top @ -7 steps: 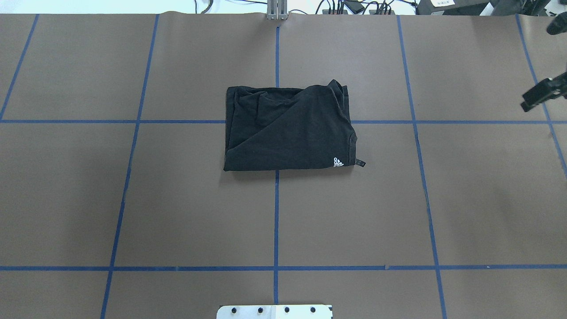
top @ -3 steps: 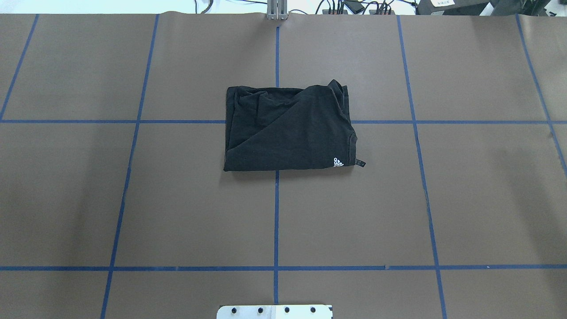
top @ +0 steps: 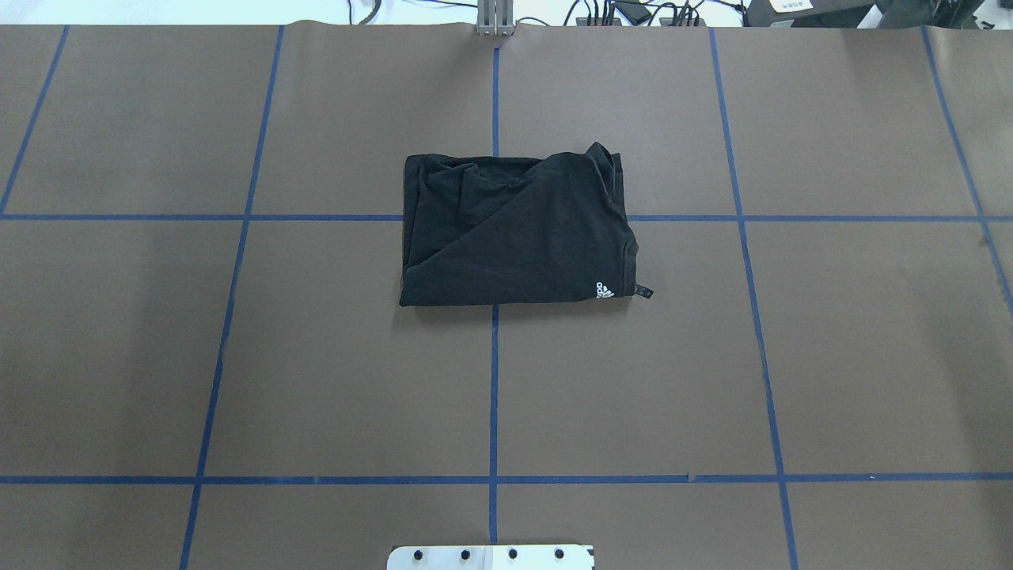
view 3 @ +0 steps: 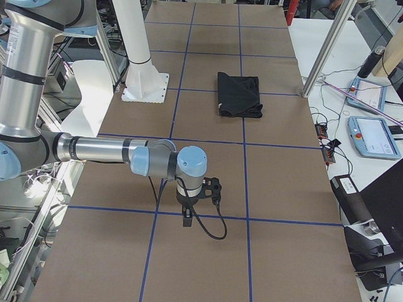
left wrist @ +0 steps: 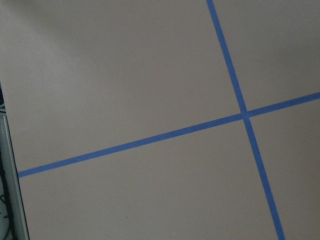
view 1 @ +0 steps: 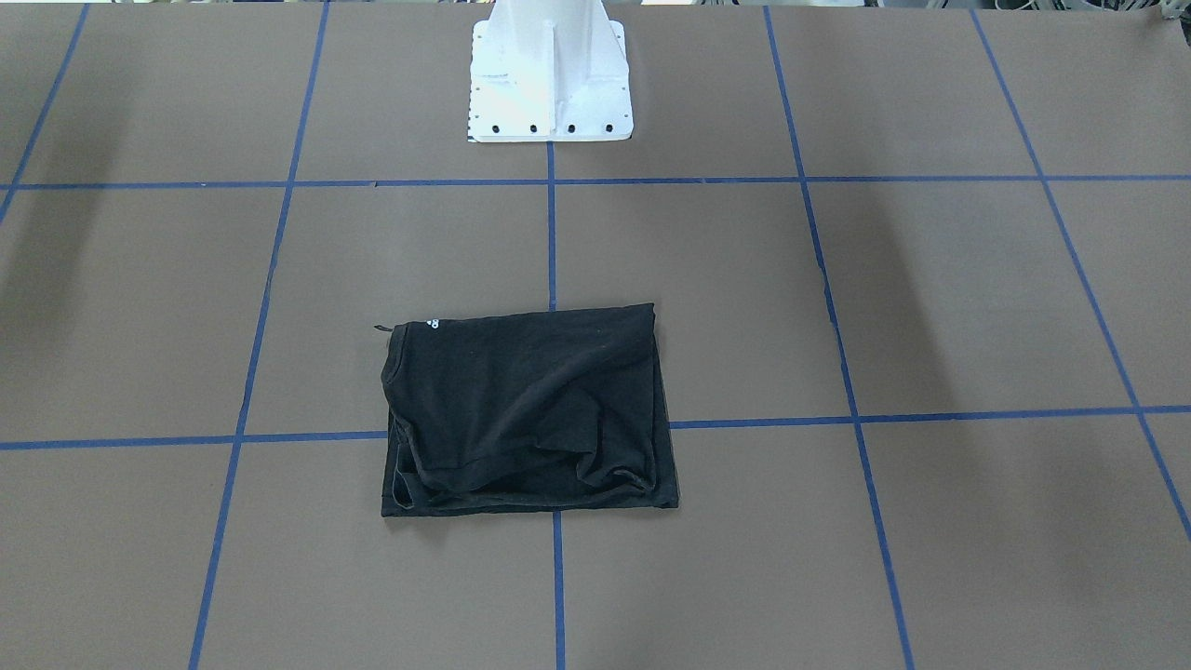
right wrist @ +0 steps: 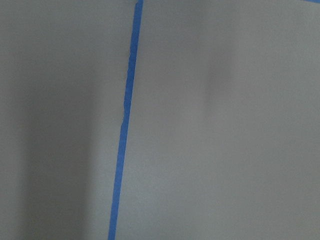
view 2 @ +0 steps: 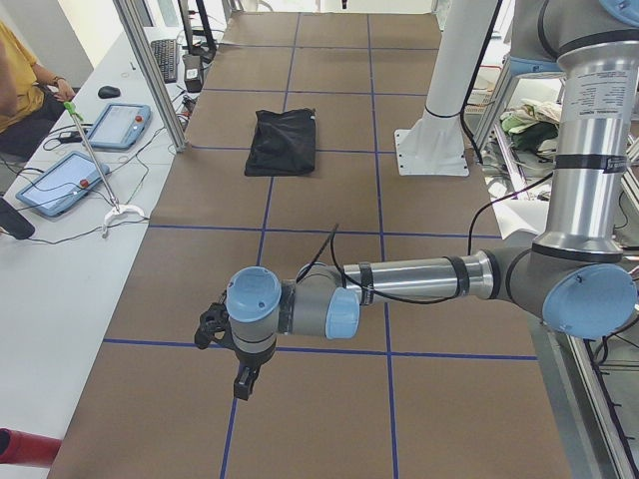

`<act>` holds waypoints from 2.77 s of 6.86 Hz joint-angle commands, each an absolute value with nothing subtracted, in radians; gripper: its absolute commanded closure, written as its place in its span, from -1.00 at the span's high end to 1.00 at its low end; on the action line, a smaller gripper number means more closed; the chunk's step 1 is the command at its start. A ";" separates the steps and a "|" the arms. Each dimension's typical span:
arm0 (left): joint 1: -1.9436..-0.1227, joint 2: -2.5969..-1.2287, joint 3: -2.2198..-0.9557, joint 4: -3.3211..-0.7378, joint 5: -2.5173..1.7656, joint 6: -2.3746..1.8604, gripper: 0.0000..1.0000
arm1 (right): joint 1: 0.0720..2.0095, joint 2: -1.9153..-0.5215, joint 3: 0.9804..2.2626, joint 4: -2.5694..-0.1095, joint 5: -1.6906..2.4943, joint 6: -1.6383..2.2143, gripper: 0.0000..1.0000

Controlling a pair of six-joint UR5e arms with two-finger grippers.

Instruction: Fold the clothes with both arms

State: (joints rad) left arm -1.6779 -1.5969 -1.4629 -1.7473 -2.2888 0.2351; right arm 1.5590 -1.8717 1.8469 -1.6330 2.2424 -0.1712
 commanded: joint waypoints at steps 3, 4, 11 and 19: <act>-1.675 -1.560 -1.489 -1.749 -2.287 0.227 1.00 | 1.559 -1.865 1.830 -1.565 2.247 -0.172 1.00; -1.675 -1.556 -1.512 -1.740 -2.287 0.219 1.00 | 1.560 -1.865 1.833 -1.565 2.249 -0.172 1.00; -1.631 -1.546 -1.713 -1.514 -2.283 0.229 1.00 | 1.560 -1.874 1.829 -1.566 2.367 -0.179 1.00; -1.631 -1.546 -1.715 -1.516 -2.287 0.229 1.00 | 1.560 -1.879 1.835 -1.563 2.364 -0.181 1.00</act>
State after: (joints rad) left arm -1.6306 -1.5463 -1.7150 -1.5168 -2.2872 0.2297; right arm 1.5600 -1.8797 1.8343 -1.5628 2.3650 -0.1815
